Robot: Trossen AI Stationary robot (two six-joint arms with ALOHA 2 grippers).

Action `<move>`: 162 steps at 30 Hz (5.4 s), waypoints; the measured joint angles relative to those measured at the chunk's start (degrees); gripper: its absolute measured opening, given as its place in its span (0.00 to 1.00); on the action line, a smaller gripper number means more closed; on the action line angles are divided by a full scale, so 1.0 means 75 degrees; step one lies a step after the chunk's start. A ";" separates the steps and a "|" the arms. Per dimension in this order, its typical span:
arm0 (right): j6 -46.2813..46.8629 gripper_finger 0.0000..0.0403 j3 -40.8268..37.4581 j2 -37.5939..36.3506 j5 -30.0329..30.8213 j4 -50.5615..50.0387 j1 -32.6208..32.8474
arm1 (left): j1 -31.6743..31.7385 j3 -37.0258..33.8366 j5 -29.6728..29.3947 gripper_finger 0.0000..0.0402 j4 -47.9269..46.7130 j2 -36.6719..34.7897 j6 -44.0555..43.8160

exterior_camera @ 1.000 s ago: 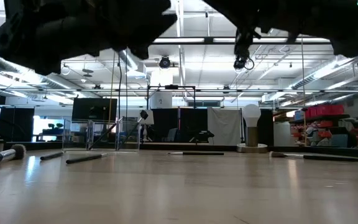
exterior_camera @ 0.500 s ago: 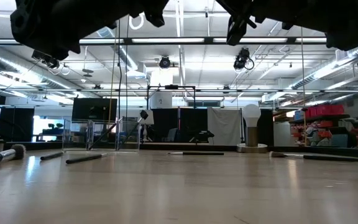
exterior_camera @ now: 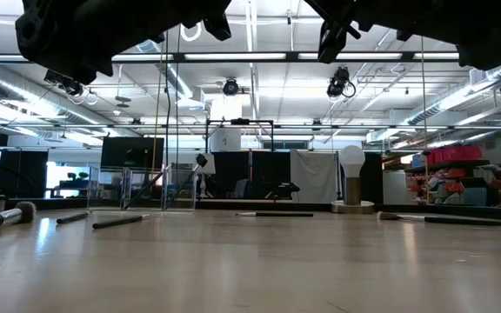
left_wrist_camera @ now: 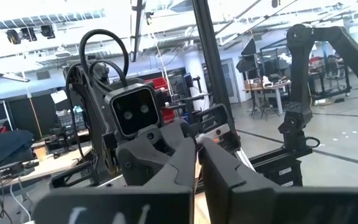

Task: Put items in baskets/containers
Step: Put the black eyeshadow brush into the left section of the transparent organizer, then put the black powder brush into the right section of the transparent organizer

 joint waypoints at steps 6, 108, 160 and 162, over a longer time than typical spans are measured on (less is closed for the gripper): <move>0.0023 0.10 -0.0006 -0.0207 0.0135 -0.0631 0.0000 | -0.0006 0.0000 0.0046 0.04 -0.0448 -0.0130 -0.0356; 0.0316 0.39 -0.0009 -0.1268 0.1784 -0.3793 0.0227 | 0.1742 0.2987 -0.1297 0.30 -1.8461 -0.5952 -0.7358; -0.0634 0.39 -0.0009 -0.1268 0.1375 -0.3927 0.0227 | -0.2949 0.2060 -0.2458 0.39 -1.7426 0.0044 -1.6458; -0.0609 0.39 -0.0009 -0.1268 0.1361 -0.3930 0.0227 | -0.2946 0.1930 -0.2470 0.39 -1.7176 0.0044 -1.6501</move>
